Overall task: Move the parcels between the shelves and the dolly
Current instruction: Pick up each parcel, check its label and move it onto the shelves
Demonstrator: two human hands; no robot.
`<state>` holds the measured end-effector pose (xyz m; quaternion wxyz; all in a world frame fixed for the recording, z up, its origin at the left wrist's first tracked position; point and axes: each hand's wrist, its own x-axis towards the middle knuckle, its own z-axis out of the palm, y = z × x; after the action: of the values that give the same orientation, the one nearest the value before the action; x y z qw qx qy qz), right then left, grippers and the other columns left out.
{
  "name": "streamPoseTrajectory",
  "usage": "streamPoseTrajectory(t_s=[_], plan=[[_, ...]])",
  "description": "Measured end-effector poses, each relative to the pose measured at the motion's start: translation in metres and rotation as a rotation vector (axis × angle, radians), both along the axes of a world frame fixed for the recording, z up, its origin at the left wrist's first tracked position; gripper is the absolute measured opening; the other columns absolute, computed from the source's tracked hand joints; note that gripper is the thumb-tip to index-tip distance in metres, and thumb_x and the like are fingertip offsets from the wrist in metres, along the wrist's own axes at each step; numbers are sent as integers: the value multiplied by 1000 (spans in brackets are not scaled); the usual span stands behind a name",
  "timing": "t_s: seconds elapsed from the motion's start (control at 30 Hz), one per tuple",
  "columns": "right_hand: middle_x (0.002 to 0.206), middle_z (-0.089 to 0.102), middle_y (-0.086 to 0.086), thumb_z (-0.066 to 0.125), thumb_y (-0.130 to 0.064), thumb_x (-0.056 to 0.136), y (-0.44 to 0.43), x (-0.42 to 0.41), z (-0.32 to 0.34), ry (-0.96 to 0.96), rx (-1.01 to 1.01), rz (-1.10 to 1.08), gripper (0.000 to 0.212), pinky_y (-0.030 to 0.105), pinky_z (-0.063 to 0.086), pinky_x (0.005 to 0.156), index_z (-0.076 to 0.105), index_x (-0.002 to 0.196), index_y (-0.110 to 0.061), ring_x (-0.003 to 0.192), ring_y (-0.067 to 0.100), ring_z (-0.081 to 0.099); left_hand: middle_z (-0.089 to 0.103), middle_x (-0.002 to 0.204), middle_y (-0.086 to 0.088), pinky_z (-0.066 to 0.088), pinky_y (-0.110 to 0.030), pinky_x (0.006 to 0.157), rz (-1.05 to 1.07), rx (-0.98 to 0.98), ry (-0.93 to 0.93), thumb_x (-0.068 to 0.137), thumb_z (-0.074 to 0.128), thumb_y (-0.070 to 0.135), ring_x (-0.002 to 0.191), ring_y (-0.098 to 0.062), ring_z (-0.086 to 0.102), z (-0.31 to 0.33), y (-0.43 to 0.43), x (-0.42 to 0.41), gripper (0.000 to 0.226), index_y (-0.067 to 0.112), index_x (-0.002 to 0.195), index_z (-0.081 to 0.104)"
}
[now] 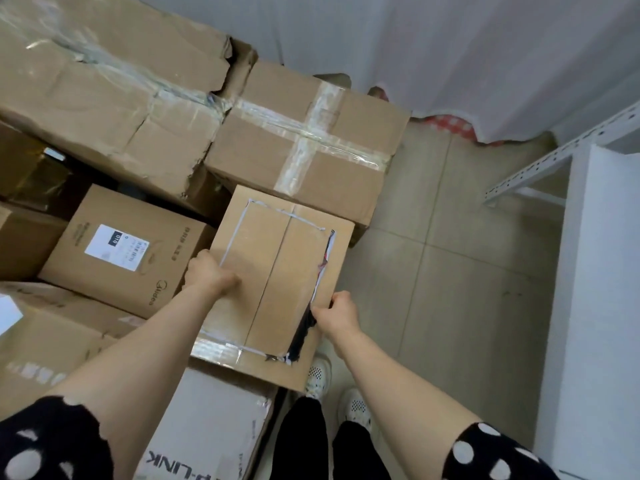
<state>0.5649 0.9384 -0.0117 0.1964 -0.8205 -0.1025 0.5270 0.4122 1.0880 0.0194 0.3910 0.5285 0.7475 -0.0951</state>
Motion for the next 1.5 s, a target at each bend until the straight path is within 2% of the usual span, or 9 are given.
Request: streamPoseTrajectory(t_s=[0.13, 0.3, 0.5, 0.7, 0.87, 1.0, 1.13, 1.3, 1.5], plan=[[110, 63, 11, 62, -21, 81, 5, -1, -10, -4, -23, 16, 36, 30, 47, 77, 53, 112, -4, 101, 28, 61, 50, 124, -18, 48, -46, 93, -60, -58, 23, 73, 79, 16, 111, -37, 53, -22, 2, 5, 67, 2, 128, 42], [114, 60, 11, 63, -18, 86, 5, 3, -18, -22, -18, 64, 36, 26, 43, 74, 47, 115, -6, 102, 27, 59, 46, 132, -20, 44, -49, 100, -129, -37, 74, 73, 80, 23, 120, -39, 48, -40, 6, 8, 86, 1, 140, 30], [121, 59, 13, 64, -23, 88, -4, 0, -13, -27, -20, 94, 42, 36, 49, 89, 45, 119, -3, 110, 30, 58, 45, 133, -21, 43, -50, 101, -160, -20, 100, 72, 81, 24, 121, -40, 47, -41, 6, 12, 89, 2, 141, 29], [122, 58, 12, 61, -20, 90, -9, 1, -12, 0, -11, 131, 38, 35, 48, 88, 43, 120, -3, 111, 30, 57, 27, 149, -20, 33, -47, 110, -190, -17, 104, 82, 73, 20, 135, -38, 33, -45, 0, 17, 101, 2, 151, 3], [121, 58, 14, 62, -19, 89, -8, 1, -12, 10, -9, 134, 40, 37, 50, 89, 42, 120, -2, 110, 30, 58, 16, 154, -21, 25, -44, 115, -214, -17, 119, 86, 69, 21, 141, -36, 21, -46, -4, 16, 98, -1, 150, -1], [122, 57, 13, 62, -17, 88, -7, 6, -5, 42, -34, 176, 45, 27, 45, 79, 41, 125, -2, 111, 28, 57, 6, 157, -23, 17, -44, 118, -200, -6, 161, 87, 68, 23, 145, -35, 9, -40, -13, 21, 97, -1, 150, -1], [110, 55, 8, 64, -17, 87, -12, 20, 27, 32, -11, 178, 46, 27, 42, 76, 42, 124, -3, 99, 26, 54, 14, 153, -27, 23, -44, 116, -194, 25, 162, 86, 70, 24, 142, -39, 20, -12, -34, 30, 92, 2, 150, 8], [135, 49, 13, 63, -14, 88, -22, 47, 97, -67, 67, 226, 54, 28, 41, 88, 38, 135, -3, 123, 28, 49, 32, 146, -21, 36, -45, 108, -297, 37, 82, 86, 69, 27, 135, -36, 33, 56, -62, 48, 83, 10, 149, 18], [135, 53, 10, 61, -31, 90, -52, 60, 185, -173, 179, 270, 50, 30, 41, 95, 47, 132, -7, 124, 26, 50, 36, 143, -12, 42, -49, 101, -536, 117, 105, 87, 65, 30, 130, -33, 39, 155, -109, 63, 73, 18, 147, 25]])
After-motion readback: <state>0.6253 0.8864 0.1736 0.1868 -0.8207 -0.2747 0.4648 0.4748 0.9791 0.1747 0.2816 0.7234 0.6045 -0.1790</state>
